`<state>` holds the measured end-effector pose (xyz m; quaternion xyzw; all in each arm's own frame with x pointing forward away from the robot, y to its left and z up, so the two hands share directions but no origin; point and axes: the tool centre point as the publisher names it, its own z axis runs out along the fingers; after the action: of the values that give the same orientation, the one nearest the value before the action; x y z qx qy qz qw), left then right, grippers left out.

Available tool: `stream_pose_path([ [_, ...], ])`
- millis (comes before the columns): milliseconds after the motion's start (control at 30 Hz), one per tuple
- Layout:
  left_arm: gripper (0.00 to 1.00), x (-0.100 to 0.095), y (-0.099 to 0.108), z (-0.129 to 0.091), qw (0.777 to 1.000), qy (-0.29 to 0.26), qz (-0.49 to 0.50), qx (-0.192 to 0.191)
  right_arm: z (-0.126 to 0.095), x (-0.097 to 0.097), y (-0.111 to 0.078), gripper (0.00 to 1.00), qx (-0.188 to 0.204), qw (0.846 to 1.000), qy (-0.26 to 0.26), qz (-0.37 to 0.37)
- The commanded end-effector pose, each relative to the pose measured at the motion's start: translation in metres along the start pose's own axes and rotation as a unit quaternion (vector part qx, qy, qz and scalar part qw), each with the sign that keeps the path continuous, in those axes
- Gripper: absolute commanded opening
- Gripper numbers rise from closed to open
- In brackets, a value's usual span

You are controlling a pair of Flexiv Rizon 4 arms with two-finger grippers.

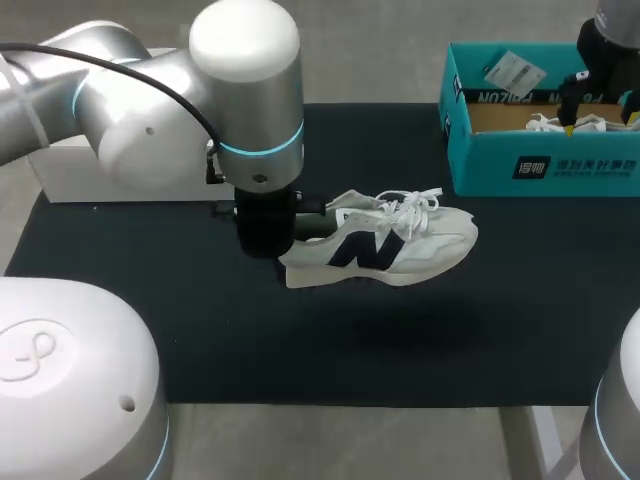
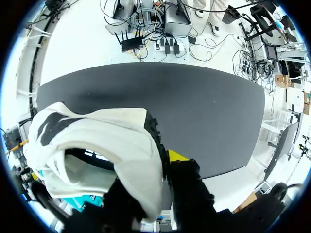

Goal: Take the shoe out of the shoebox, open the shoe tongue, remove and reinsert the insole, then place the shoe into the shoebox

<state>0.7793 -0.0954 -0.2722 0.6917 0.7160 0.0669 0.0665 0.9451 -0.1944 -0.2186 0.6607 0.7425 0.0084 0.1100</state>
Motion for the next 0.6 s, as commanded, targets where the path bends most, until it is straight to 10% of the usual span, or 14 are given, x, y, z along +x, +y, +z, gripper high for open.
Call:
stream_pose_path([
  [33, 0.0, -0.013, 0.003, -0.004, 1.0, 0.009, 0.002, -0.005, 0.0, 0.0, -0.001, 1.0, -0.001, 1.0, -0.001, 0.0],
  [600, 0.0, -0.021, 0.014, 0.041, 0.999, 0.033, 0.017, -0.009, 0.0, 0.0, -0.001, 1.0, -0.001, 1.0, -0.001, 0.0],
])
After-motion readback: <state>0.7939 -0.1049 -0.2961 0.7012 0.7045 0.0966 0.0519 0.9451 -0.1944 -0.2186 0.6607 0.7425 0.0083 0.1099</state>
